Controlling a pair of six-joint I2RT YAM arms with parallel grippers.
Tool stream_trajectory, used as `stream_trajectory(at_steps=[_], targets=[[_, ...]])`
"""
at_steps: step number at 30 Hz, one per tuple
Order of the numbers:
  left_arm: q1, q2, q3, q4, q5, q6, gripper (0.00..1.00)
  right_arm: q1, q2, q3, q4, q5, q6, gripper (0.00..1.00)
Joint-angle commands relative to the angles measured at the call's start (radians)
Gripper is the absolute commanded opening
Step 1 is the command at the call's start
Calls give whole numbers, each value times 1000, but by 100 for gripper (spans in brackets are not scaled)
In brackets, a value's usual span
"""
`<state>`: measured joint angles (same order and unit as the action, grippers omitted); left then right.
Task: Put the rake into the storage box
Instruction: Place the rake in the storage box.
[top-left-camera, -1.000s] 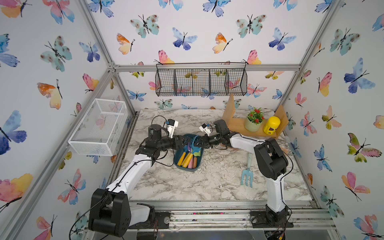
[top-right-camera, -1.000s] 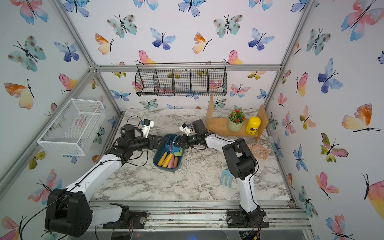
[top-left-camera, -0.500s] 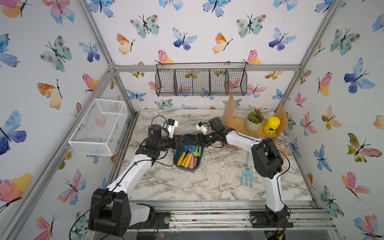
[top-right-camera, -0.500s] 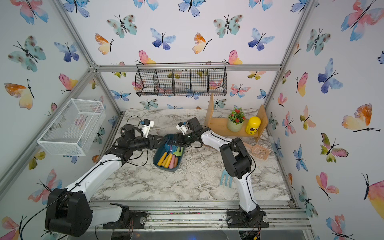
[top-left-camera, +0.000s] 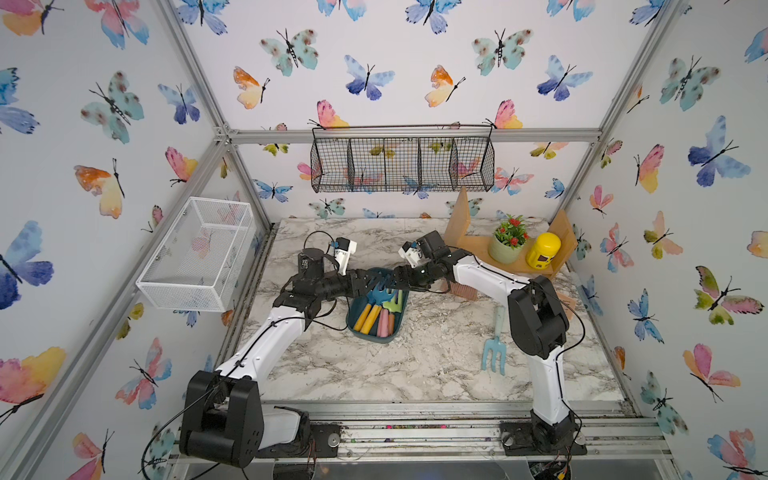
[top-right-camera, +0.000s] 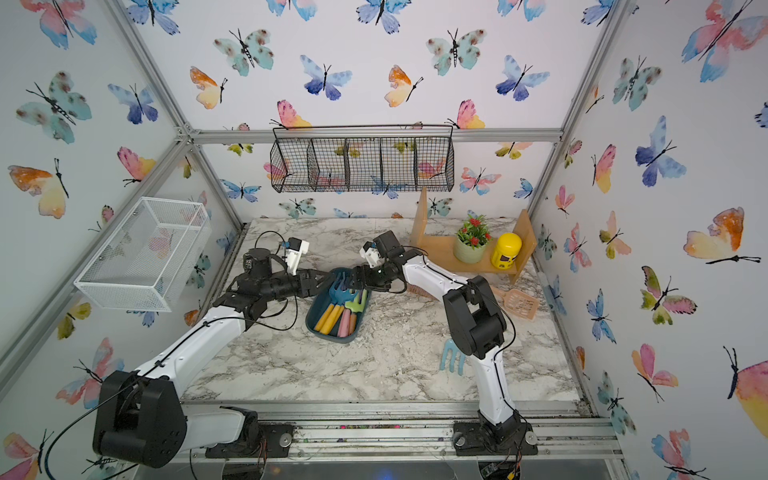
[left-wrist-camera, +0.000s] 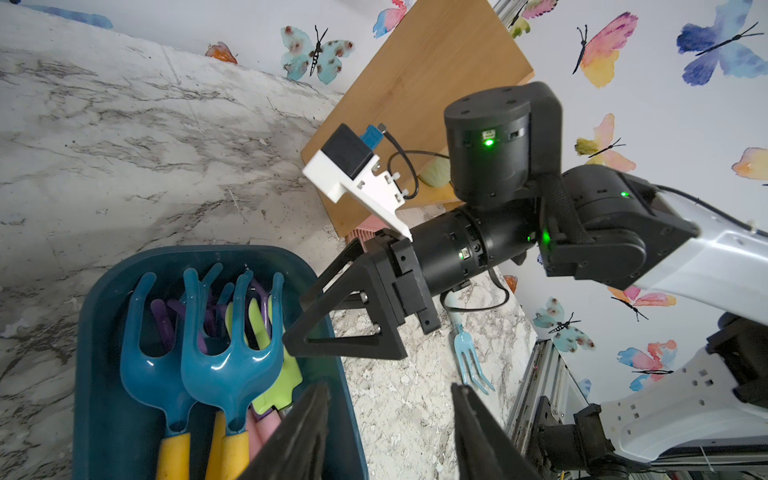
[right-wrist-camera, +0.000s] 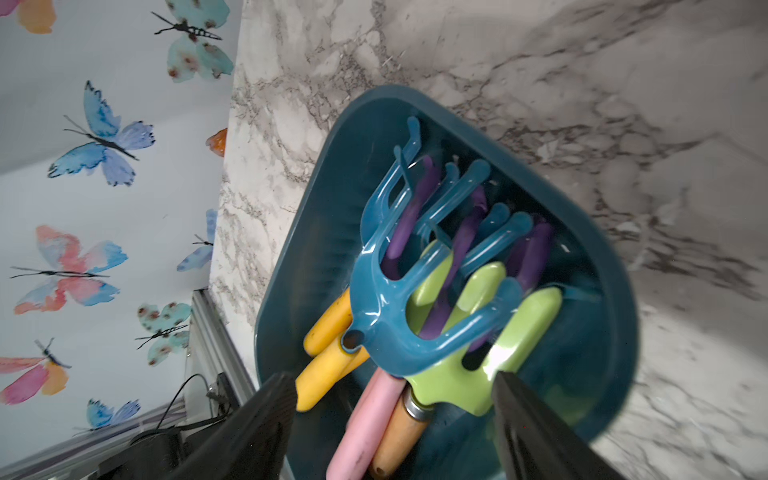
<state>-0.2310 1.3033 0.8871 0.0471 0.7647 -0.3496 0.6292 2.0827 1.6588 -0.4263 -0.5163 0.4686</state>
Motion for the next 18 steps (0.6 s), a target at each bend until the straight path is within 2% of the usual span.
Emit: stream_trajectory(at_steps=[1,5,7,10,14,18], targets=[[-2,11,2,24,24,-4,52,4,-141,-47,-48,223,-25,82],[-2,22,5,47,19,-18,52,-5,-280,-155,-123,497,-13,83],[-2,28,5,62,11,-29,52,-24,-358,-224,-167,636,45,83],[-6,34,0,68,-19,-39,52,-64,-474,-380,-162,761,149,83],[-23,44,-4,45,-102,-37,52,-116,-583,-551,-137,819,278,79],[-37,50,1,-6,-217,-28,53,-148,-610,-638,-176,853,355,78]])
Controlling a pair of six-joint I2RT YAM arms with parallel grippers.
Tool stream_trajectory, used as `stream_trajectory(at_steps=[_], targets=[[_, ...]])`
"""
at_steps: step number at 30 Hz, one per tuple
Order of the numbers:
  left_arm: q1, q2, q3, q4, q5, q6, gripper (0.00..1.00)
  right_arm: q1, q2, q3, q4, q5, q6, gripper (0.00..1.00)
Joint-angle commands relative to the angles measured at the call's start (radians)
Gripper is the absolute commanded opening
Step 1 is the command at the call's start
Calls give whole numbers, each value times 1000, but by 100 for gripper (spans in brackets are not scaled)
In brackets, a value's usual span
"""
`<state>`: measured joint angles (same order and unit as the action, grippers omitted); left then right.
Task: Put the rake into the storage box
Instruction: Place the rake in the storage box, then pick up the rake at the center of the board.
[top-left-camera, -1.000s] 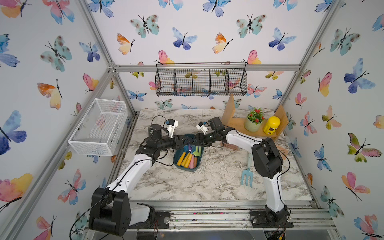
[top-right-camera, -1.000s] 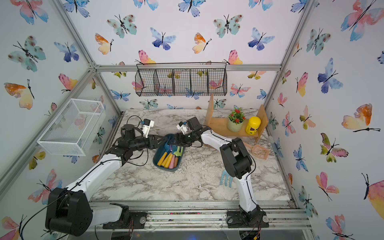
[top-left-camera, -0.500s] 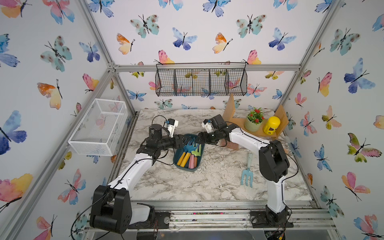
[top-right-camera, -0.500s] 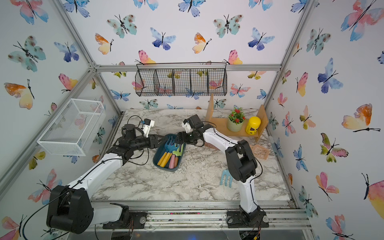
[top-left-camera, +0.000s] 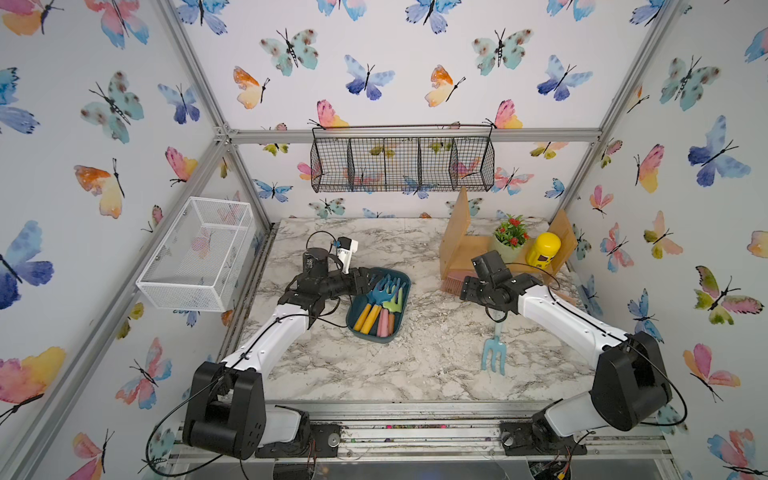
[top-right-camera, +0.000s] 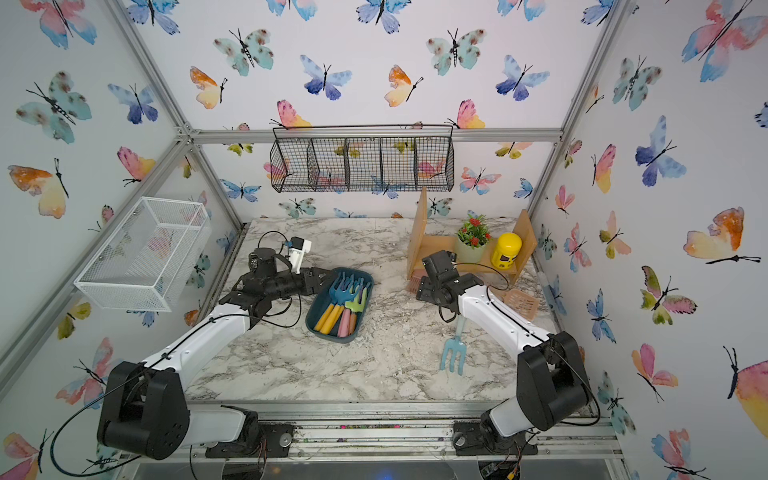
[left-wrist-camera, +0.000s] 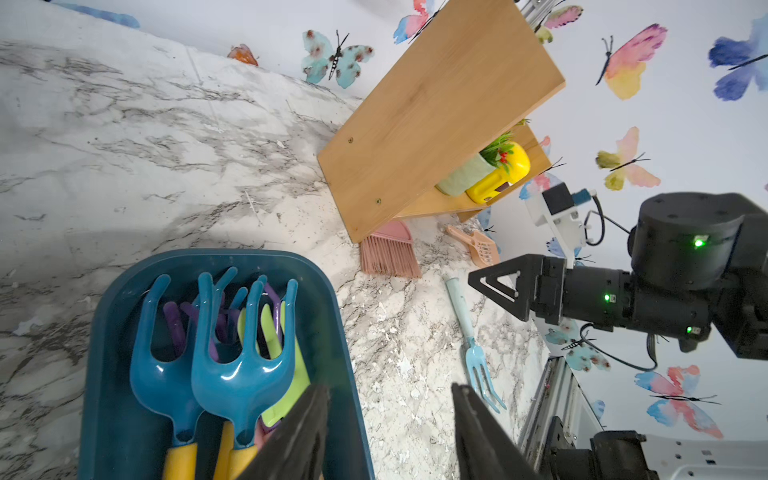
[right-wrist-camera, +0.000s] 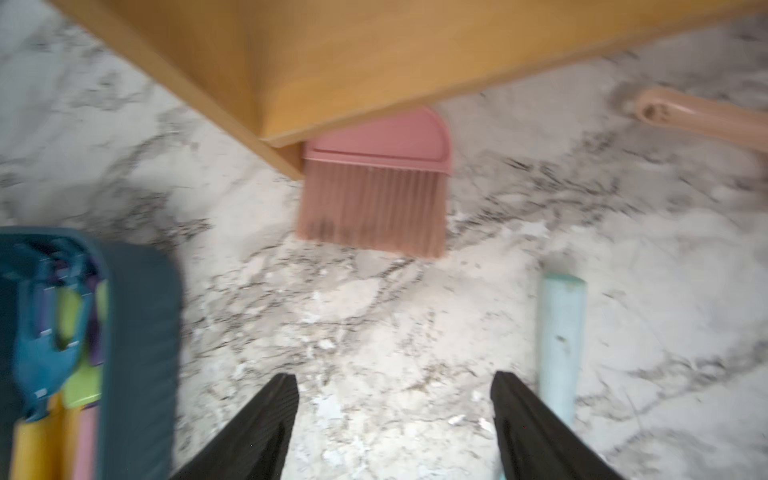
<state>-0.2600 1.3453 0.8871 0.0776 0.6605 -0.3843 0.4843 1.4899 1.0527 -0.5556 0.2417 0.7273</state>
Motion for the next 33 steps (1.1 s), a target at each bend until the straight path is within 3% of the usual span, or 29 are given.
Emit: stream_trajectory(at_steps=[1,14,23,25,27,33], targets=[[-9,10,3,-49,-132,10,53,-8,-15,-42,-63,104,110,79],[-10,19,22,-94,-148,31,56,-84,-24,-206,-51,66,130,78],[-9,31,33,-94,-141,20,56,-105,4,-279,46,-22,104,70],[-10,31,34,-97,-141,21,56,-104,27,-280,60,-43,92,64],[-10,29,37,-102,-135,26,56,-105,50,-277,73,-54,78,48],[-10,34,57,-124,-113,49,57,-105,87,-254,83,-89,15,16]])
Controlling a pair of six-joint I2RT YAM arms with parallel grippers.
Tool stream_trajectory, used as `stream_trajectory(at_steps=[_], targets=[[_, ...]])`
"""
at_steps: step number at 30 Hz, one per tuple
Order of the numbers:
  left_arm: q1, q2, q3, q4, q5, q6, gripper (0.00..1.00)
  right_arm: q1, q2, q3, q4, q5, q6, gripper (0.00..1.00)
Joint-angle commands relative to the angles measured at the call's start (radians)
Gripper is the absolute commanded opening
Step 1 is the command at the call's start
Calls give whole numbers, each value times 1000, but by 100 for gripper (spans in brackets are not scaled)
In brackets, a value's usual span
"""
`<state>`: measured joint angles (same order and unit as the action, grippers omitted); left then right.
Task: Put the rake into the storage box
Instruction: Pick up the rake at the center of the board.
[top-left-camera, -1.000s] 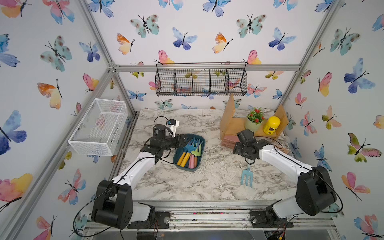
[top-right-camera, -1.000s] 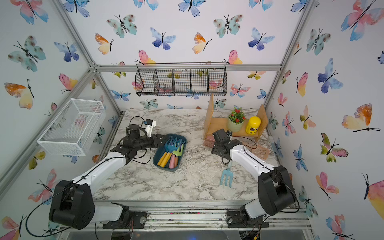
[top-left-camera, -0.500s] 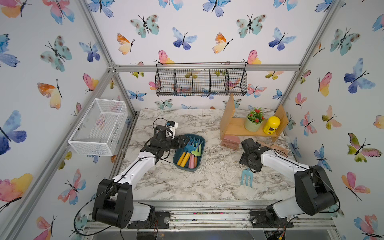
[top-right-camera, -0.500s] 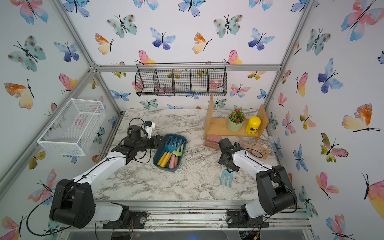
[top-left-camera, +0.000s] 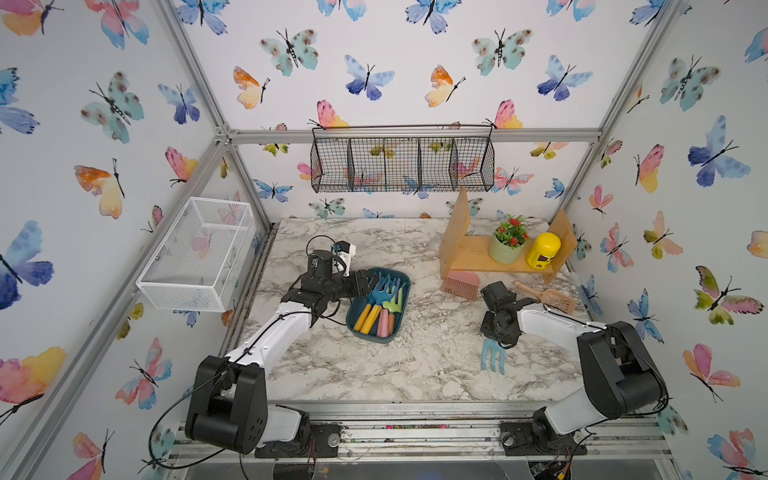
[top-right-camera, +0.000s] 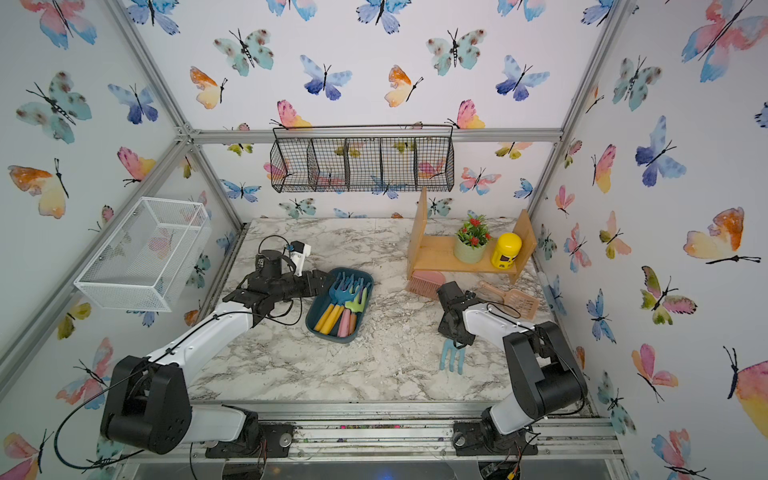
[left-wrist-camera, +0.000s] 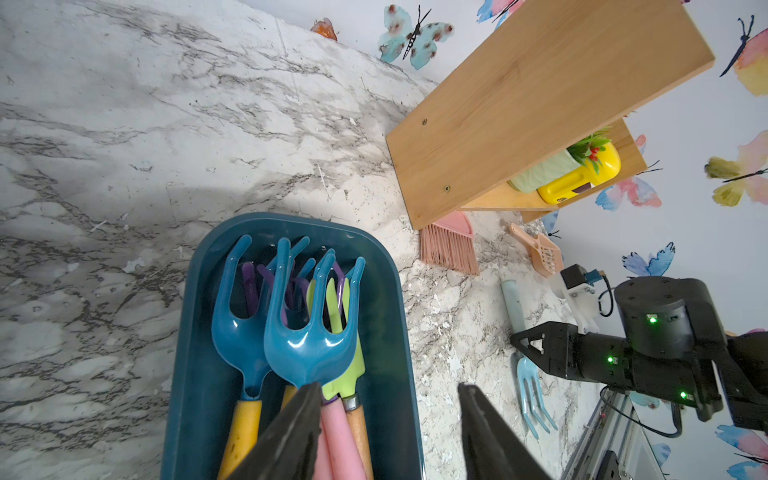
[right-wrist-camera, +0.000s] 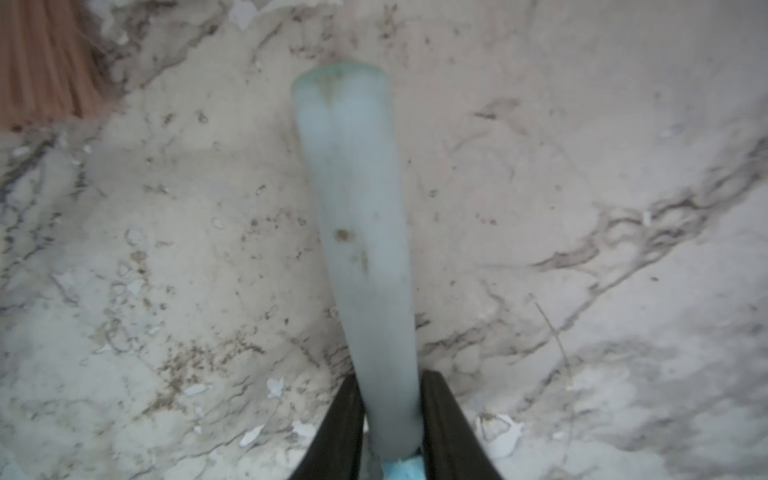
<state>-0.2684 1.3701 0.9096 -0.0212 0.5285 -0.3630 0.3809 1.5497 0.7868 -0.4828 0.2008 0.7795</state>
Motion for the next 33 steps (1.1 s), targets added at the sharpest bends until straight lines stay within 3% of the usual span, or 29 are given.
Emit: stream_trajectory(at_steps=[1,5,9,17,22,33], targets=[[-1,12,40,-29,26,31,57,-2,27,17,14,-59,-54,12],[0,32,82,-61,80,59,57,-2,0,87,63,-201,-190,7],[-5,63,122,-88,161,73,58,-2,-22,212,102,-498,-343,9],[-89,110,150,-82,261,79,68,23,31,383,97,-940,-448,13],[-123,134,161,-59,297,69,71,92,63,439,71,-1037,-520,13],[-124,128,138,19,308,40,71,211,120,515,10,-1064,-595,13]])
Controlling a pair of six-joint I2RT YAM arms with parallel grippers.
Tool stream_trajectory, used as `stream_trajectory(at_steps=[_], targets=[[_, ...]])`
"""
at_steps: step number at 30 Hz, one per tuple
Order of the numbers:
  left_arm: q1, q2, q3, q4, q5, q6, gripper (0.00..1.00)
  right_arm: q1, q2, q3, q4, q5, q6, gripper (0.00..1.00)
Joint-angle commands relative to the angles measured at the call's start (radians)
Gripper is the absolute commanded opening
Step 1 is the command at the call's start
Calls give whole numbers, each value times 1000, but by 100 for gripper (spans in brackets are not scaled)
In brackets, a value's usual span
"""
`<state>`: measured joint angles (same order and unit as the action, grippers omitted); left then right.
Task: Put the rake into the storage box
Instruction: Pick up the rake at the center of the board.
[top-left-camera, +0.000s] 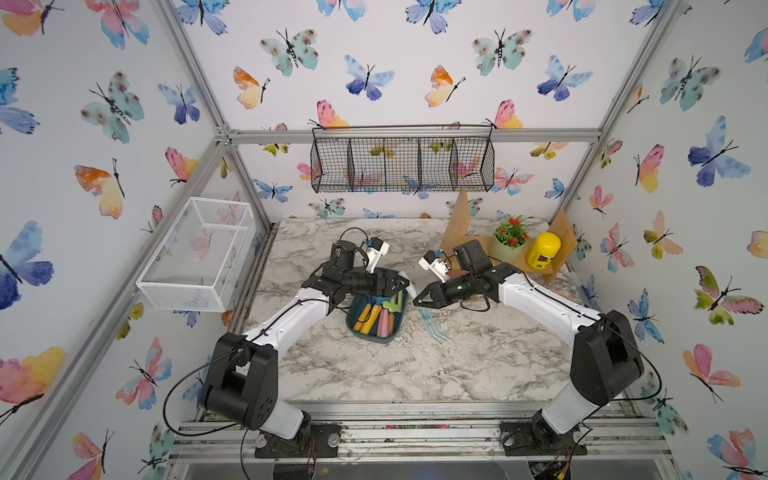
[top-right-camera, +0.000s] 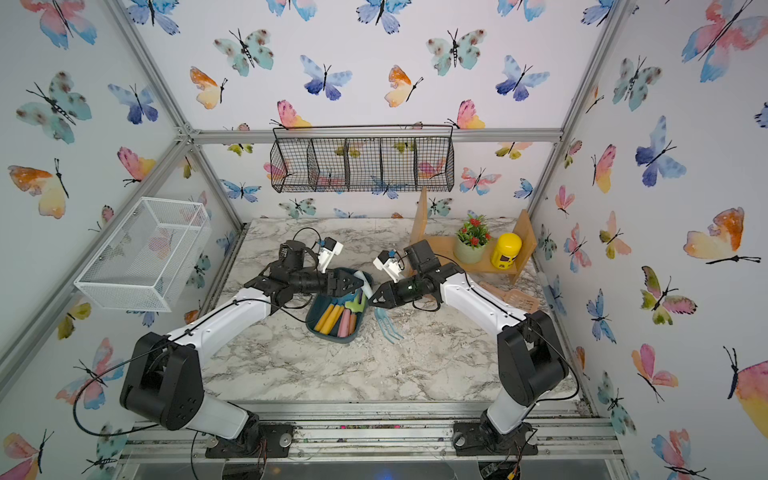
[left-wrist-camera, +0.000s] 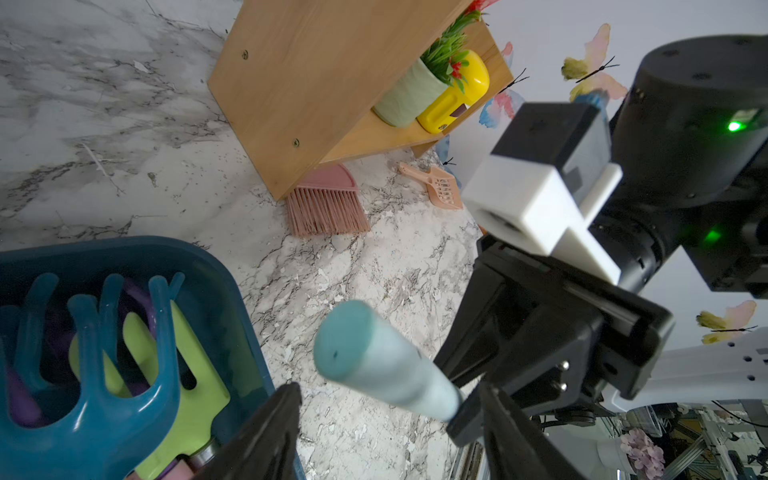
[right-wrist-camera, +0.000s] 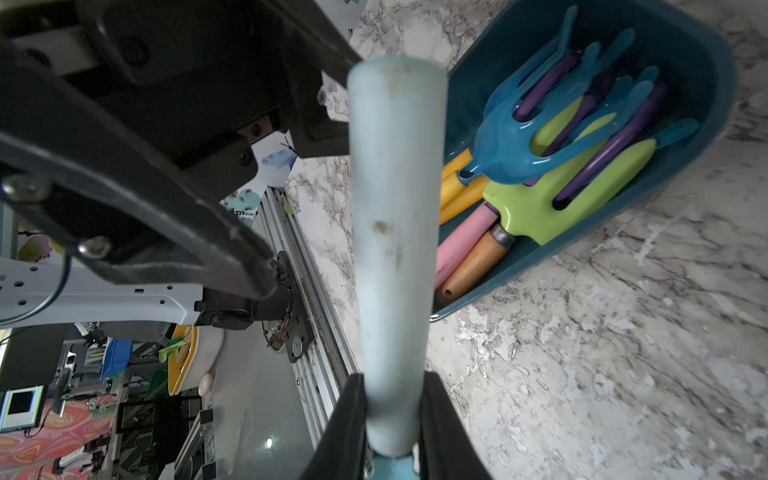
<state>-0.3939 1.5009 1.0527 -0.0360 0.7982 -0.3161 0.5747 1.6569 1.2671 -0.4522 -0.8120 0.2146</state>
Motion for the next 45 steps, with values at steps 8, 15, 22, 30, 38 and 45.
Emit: stream_trajectory(at_steps=[8,15,22,30,38,45], targets=[[2,16,-19,44,3,-18,68,82,39,89,15,-80,-18,13],[1,15,-30,55,13,-36,8,91,63,131,-9,-22,-30,14],[4,-5,-32,38,-78,-63,0,91,51,146,7,107,-1,39],[47,-30,-29,42,-192,-132,0,90,-7,71,130,230,104,72],[174,-123,-98,140,-359,-328,0,69,-16,-16,287,219,314,72],[293,-153,-154,363,-265,-554,0,40,-2,-30,357,139,391,72]])
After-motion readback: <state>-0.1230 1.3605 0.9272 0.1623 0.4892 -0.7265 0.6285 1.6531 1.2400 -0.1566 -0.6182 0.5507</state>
